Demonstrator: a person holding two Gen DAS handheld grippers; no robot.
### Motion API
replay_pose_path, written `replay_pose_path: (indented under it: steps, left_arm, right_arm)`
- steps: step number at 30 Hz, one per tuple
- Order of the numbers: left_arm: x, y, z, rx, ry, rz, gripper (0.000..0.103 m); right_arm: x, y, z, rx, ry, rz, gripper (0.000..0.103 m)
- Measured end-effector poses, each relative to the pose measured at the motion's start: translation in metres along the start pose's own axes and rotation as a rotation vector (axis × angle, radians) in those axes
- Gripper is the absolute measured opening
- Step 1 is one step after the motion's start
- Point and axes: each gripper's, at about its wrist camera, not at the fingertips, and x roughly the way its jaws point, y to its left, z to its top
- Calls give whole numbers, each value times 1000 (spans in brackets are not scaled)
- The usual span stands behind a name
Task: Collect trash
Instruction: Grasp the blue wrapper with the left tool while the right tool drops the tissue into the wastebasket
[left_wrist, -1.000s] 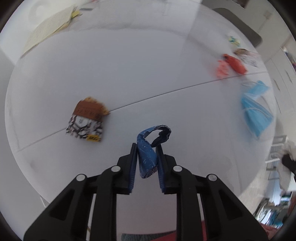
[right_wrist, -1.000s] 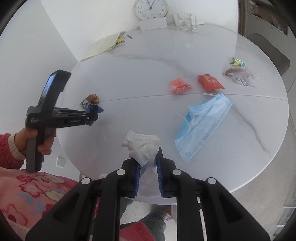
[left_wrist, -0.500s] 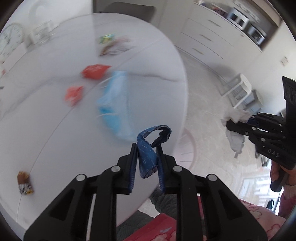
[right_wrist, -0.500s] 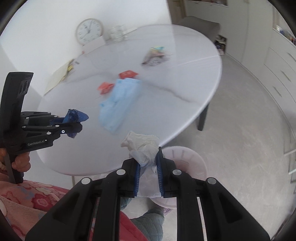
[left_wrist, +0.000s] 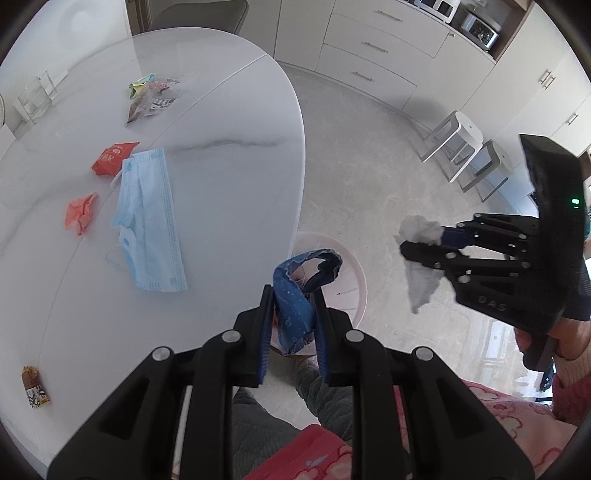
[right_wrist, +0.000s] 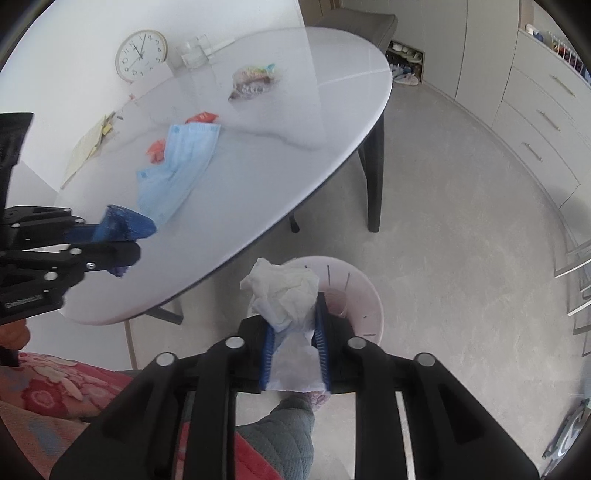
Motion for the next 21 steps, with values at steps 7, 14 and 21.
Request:
replay_pose_path:
  steps: [7,14,21]
  left_arm:
    - [3,-8,-4,12,21,1,20]
    - [16,-21,-3,45,54,-51,20]
    - [32,-36,-1,86,94,-79,30]
  right_arm:
    - [4,-6,-3,41,0,-27,65]
    - [-15,-14,-4,68,-42,-83,77]
    - [-31,-25,-7,88,-63,-111,80]
